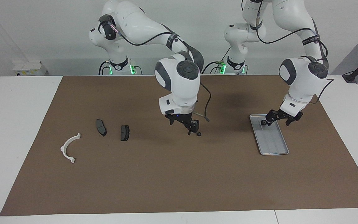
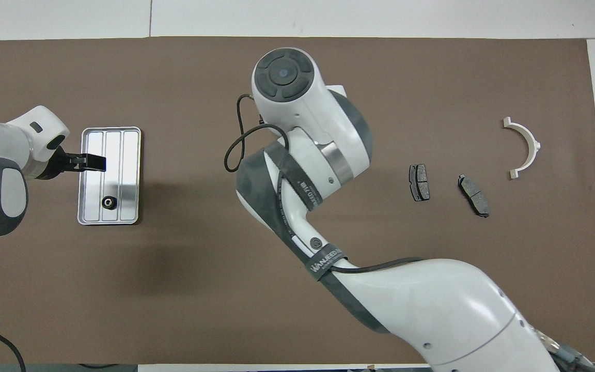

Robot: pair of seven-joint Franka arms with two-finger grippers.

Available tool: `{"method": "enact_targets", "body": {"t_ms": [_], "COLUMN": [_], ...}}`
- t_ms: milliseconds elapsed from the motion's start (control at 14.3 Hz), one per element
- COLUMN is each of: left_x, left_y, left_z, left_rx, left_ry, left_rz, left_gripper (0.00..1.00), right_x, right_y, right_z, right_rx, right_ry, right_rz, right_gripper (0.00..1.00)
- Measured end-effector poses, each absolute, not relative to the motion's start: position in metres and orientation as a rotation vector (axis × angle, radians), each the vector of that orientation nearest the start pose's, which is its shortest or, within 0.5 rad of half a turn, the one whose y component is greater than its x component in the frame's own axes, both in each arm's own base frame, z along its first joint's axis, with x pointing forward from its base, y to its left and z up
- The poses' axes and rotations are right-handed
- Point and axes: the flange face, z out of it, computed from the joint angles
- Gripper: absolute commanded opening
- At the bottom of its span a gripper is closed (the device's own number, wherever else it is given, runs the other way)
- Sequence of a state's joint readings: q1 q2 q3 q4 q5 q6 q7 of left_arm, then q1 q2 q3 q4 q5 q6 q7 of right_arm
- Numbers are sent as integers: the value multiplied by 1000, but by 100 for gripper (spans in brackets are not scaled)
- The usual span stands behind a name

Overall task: Pick bearing gear from pile to tray
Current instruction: 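Reach the left gripper to the gear while the right gripper withdraws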

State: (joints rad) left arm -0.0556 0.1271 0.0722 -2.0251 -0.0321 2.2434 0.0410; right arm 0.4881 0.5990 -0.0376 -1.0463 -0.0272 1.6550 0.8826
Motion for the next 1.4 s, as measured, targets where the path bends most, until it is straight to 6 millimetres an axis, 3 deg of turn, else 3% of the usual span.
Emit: {"method": "enact_targets", "body": {"t_ms": [140,349,559,838,908,1047,1257,1396], "left_x": [588,587,578,570,569,565,560,556], "left_y": [-9,-53,-129,-229,-255,-292,-327,-343], "left_z": [402,404,411,429,422,387,333,319], "left_rx": [-3157,-3168,-3173,-3184,-3182,-3160,-3131,-3134], "left_ry": [-12,-74,-209,-257,-251,-278,-361,-377], "left_rz": [-163,-167,-166,-141,-121,-57,-15,-27], "left_gripper": [100,100,100,100,100,100,100,100], "right_x": [659,669,679,684,685,684,681,675], "right_y": [269,199,141,85,71,48,27,27], "right_z": [526,551,559,564,566,571,581,589], "right_rx": [-3142,-3174,-3183,-3184,-3183,-3180,-3179,-3178], "right_ry": [441,184,12,-114,-145,-201,-226,-227], "right_rz": [-62,-49,-43,-33,-32,-35,-51,-57], "right_gripper": [100,100,100,100,100,100,100,100]}}
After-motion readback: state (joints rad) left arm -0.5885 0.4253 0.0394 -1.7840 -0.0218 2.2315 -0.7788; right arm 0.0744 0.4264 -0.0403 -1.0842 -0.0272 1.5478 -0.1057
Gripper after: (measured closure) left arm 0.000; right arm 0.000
